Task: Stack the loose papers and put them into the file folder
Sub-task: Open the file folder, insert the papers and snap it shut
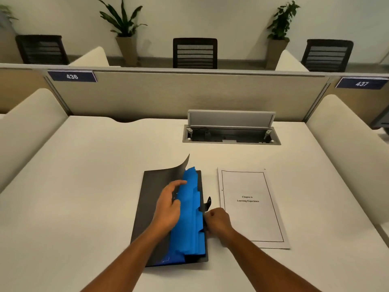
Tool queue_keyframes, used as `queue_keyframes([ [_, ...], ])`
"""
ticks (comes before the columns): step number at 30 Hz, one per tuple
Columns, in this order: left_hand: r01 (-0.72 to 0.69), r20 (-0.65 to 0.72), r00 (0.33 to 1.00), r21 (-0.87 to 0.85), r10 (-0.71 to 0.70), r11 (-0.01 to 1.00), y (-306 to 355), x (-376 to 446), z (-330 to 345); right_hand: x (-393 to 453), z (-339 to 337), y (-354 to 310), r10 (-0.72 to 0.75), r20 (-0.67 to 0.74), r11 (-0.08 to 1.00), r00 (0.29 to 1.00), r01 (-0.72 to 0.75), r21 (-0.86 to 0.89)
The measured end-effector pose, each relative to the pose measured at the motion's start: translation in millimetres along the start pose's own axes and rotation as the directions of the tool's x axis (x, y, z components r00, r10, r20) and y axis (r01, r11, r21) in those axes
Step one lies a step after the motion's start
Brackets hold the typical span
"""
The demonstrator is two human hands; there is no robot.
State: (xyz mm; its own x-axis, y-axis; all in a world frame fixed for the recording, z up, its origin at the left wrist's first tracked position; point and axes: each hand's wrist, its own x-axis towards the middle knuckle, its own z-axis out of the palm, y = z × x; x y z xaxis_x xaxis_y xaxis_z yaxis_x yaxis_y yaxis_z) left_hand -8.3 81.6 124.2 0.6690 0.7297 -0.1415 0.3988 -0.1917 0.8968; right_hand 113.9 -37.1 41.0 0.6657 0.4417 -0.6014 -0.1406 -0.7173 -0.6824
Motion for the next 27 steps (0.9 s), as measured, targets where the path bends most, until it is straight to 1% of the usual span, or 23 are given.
queue_keyframes([
  [1, -0.019, 0.018, 1.000, 0.114, 0.017, 0.993, 4.0, -0.7, 3.2, 1.3, 0.6, 0.8, -0.011, 0.000, 0.999, 1.000, 0.011, -0.034],
  [4, 0.059, 0.020, 0.997, 0.397, -0.073, 0.916, 12.6, -3.1, 9.0, 3.6, 0.7, 2.6, -0.051, -0.026, 0.992, 0.998, 0.048, -0.115],
  [6, 0.097, -0.029, 0.995, 0.481, -0.094, 0.872, 16.8, -4.9, 9.5, 2.5, -1.6, 3.1, -0.087, -0.058, 0.985, 0.995, 0.077, -0.154],
  [8, 0.120, -0.093, 0.992, 0.458, -0.087, 0.881, 14.5, -5.4, 12.0, 3.5, -2.4, 5.4, -0.099, -0.078, 0.982, 0.992, 0.085, -0.171],
  [11, 0.167, -0.161, 0.980, 0.343, -0.118, 0.925, 9.0, -10.9, 17.8, 3.5, -5.1, 2.2, -0.113, -0.089, 0.974, 0.990, 0.093, -0.207],
  [14, 0.195, -0.223, 0.965, 0.255, -0.139, 0.947, 3.2, -13.9, 23.1, 2.1, -11.2, -2.0, -0.118, -0.073, 0.961, 0.990, 0.095, -0.260],
  [16, 0.203, -0.243, 0.960, 0.255, -0.141, 0.945, -0.1, -14.5, 27.4, -1.2, -19.4, -1.2, -0.145, -0.079, 0.943, 0.986, 0.114, -0.312],
  [18, 0.214, -0.256, 0.956, 0.271, -0.144, 0.938, -2.1, -14.9, 31.7, -3.8, -30.0, 1.2, -0.232, -0.109, 0.908, 0.967, 0.174, -0.382],
  [19, 0.219, -0.262, 0.954, 0.283, -0.145, 0.934, -2.6, -15.1, 33.5, -5.1, -35.2, 1.7, -0.281, -0.127, 0.896, 0.951, 0.213, -0.389],
  [21, 0.214, -0.268, 0.954, 0.313, -0.130, 0.925, -3.8, -14.4, 37.6, -5.2, -43.2, 2.0, -0.344, -0.131, 0.903, 0.930, 0.289, -0.316],
  [22, 0.209, -0.269, 0.955, 0.322, -0.122, 0.923, -3.4, -13.9, 39.5, -3.7, -45.3, 2.8, -0.362, -0.096, 0.908, 0.927, 0.328, -0.259],
  [24, 0.201, -0.270, 0.956, 0.323, -0.113, 0.925, -2.9, -11.7, 42.3, -5.3, -45.6, 2.1, -0.387, 0.040, 0.911, 0.921, 0.388, -0.142],
  [25, 0.200, -0.272, 0.956, 0.317, -0.113, 0.927, -1.9, -10.8, 43.1, -9.1, -43.3, 0.5, -0.394, 0.108, 0.908, 0.913, 0.405, -0.109],
  [27, 0.197, -0.275, 0.955, 0.301, -0.113, 0.933, -0.3, -9.1, 43.3, -19.2, -34.6, -3.8, -0.427, 0.184, 0.886, 0.885, 0.450, -0.114],
])
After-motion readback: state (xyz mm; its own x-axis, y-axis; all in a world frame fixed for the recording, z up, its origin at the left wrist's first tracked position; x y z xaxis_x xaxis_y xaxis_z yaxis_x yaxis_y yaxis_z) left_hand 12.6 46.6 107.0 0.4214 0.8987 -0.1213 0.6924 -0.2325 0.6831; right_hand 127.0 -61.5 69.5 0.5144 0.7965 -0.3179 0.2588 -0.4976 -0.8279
